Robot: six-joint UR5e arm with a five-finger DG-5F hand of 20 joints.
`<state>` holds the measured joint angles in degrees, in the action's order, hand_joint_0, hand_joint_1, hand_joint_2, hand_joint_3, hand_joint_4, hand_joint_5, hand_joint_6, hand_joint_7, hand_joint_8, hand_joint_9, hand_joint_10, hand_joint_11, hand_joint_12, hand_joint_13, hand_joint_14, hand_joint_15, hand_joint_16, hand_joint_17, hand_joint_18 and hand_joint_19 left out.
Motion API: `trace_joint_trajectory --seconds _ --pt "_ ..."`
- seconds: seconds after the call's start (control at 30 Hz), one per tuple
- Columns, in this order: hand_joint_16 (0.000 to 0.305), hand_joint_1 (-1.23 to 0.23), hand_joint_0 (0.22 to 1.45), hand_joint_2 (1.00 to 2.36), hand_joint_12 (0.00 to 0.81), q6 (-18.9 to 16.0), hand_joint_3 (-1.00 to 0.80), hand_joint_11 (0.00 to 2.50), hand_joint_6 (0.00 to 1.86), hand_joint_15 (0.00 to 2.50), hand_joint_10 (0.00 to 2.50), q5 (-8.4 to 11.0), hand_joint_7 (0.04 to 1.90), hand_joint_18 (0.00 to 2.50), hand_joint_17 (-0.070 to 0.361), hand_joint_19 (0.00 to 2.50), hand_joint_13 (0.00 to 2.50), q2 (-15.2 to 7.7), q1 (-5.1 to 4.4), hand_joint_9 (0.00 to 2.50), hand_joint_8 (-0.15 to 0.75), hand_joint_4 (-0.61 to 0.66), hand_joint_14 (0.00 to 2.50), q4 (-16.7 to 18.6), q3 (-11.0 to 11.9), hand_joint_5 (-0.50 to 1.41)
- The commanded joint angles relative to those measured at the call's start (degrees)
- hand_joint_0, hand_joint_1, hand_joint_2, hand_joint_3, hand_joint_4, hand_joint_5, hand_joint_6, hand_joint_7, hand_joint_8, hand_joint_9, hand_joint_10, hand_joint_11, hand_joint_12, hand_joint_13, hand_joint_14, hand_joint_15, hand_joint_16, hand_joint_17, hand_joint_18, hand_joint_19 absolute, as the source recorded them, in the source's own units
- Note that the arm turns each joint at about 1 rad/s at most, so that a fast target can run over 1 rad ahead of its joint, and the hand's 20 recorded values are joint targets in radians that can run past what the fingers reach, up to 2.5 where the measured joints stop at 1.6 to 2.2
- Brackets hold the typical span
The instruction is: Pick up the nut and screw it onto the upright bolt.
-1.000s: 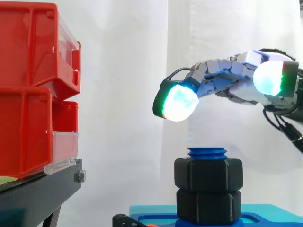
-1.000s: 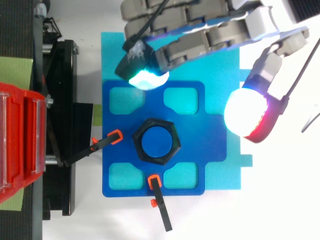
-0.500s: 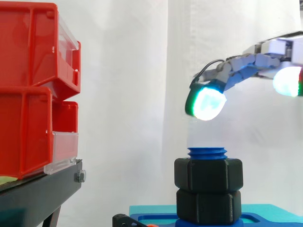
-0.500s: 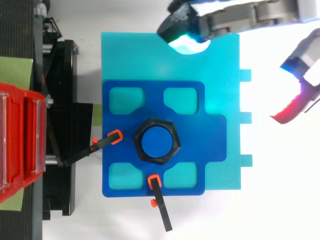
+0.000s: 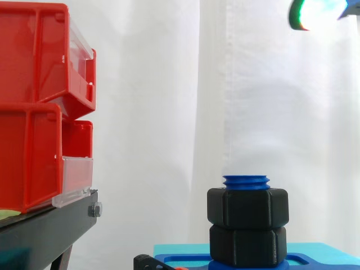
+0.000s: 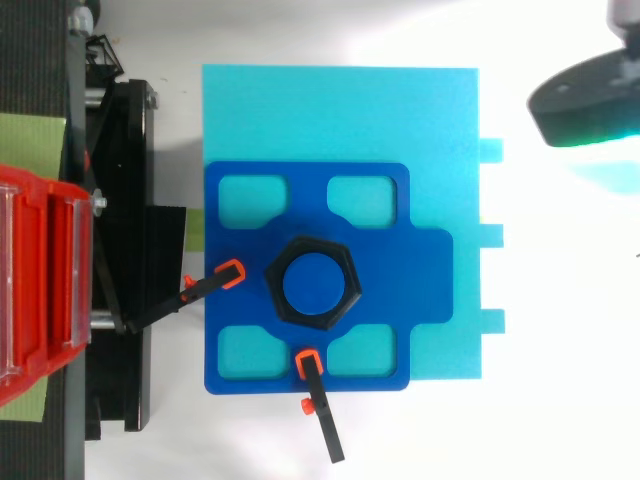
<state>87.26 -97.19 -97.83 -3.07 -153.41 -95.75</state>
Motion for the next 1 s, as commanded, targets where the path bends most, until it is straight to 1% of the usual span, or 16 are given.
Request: trace_joint_trajectory --seconds 0.0,0.07,0.1,0.13,0.2,0.27,0.3,0.37,0.47,0.5,0.53,0.63,0.67,0.7,0.8,0.97 --pt "0.037 -0.22 0.49 1.0 0.311 -6.05 -0.5 0.0 0.5 0.0 0.0 12.73 0.65 0.08 0.084 0.0 0.29 3.87 -3.78 0.4 0.211 0.16 0.0 1.18 -12.44 -0.19" --pt "0.038 -0.23 0.49 1.0 0.312 -8.6 -0.5 0.0 0.5 0.0 0.0 14.93 0.65 0.07 0.085 0.0 0.28 4.22 -4.66 0.39 0.207 0.15 0.0 1.27 -13.58 -0.19" --pt "0.038 -0.23 0.49 1.0 0.313 -11.85 -0.5 0.0 0.5 0.0 0.0 17.3 0.64 0.07 0.085 0.0 0.27 4.4 -5.45 0.37 0.205 0.15 0.0 1.27 -14.64 -0.19" --pt "0.038 -0.23 0.5 1.0 0.316 -15.19 -0.5 0.0 0.5 0.0 0.0 19.14 0.64 0.06 0.085 0.0 0.26 4.31 -5.63 0.35 0.203 0.14 0.0 1.27 -15.43 -0.2" --pt "0.038 -0.23 0.5 1.0 0.317 -24.95 -0.5 0.0 0.5 0.0 0.0 22.13 0.64 0.06 0.086 0.0 0.25 4.31 -6.16 0.34 0.201 0.14 0.0 2.06 -17.1 -0.2" --pt "0.038 -0.24 0.5 1.0 0.318 -29.25 -0.5 0.0 0.5 0.0 0.0 23.01 0.64 0.06 0.086 0.0 0.25 4.4 -6.33 0.33 0.2 0.13 0.0 2.5 -17.71 -0.2" --pt "0.038 -0.24 0.5 1.0 0.317 -34.0 -0.5 0.0 0.5 0.0 0.0 24.15 0.64 0.06 0.086 0.0 0.25 4.31 -6.42 0.33 0.201 0.13 0.0 2.67 -18.07 -0.2" --pt "0.038 -0.25 0.5 1.0 0.318 -37.34 -0.5 0.0 0.5 0.0 0.0 25.3 0.64 0.05 0.087 0.0 0.25 4.31 -6.51 0.33 0.201 0.13 0.0 2.59 -18.33 -0.2" --pt "0.039 -0.25 0.5 1.0 0.32 -43.84 -0.5 0.0 0.5 0.0 0.0 29.08 0.64 0.04 0.087 0.0 0.23 4.22 -6.77 0.3 0.196 0.13 0.0 2.32 -18.33 -0.21" --pt "0.039 -0.25 0.5 1.0 0.322 -47.71 -0.5 0.0 0.5 0.0 0.0 31.45 0.63 0.03 0.087 0.0 0.22 4.22 -6.95 0.28 0.194 0.12 0.0 2.24 -18.33 -0.21" --pt "0.039 -0.25 0.5 1.0 0.324 -50.35 -0.5 0.0 0.5 0.0 0.0 32.94 0.63 0.01 0.087 0.0 0.21 4.22 -7.03 0.27 0.195 0.12 0.0 2.32 -18.33 -0.21" --pt "0.039 -0.25 0.5 1.0 0.328 -53.77 -0.5 0.0 0.5 0.0 0.0 34.26 0.62 0.0 0.088 0.0 0.19 4.31 -7.21 0.24 0.193 0.11 0.0 2.24 -18.33 -0.22" --pt "0.039 -0.25 0.5 1.0 0.328 -53.77 -0.5 0.0 0.5 0.0 0.0 34.26 0.62 0.0 0.088 0.0 0.18 4.31 -7.21 0.23 0.193 0.11 0.0 2.24 -18.33 -0.22" --pt "0.039 -0.24 0.49 1.0 0.328 -56.32 -0.5 0.0 0.5 0.0 0.0 34.79 0.62 0.0 0.089 0.0 0.17 4.31 -7.39 0.21 0.187 0.09 0.0 2.06 -18.33 -0.23" --pt "0.04 -0.24 0.49 1.0 0.333 -57.47 -0.5 0.0 0.5 0.0 0.0 34.61 0.62 0.0 0.09 0.0 0.14 4.31 -7.39 0.19 0.189 0.08 0.0 1.36 -18.33 -0.23" --pt "0.041 -0.23 0.48 1.0 0.336 -57.29 -0.5 0.0 0.5 0.0 0.0 34.44 0.62 0.0 0.093 0.0 0.09 4.31 -7.3 0.12 0.174 0.03 0.0 0.65 -18.42 -0.24"
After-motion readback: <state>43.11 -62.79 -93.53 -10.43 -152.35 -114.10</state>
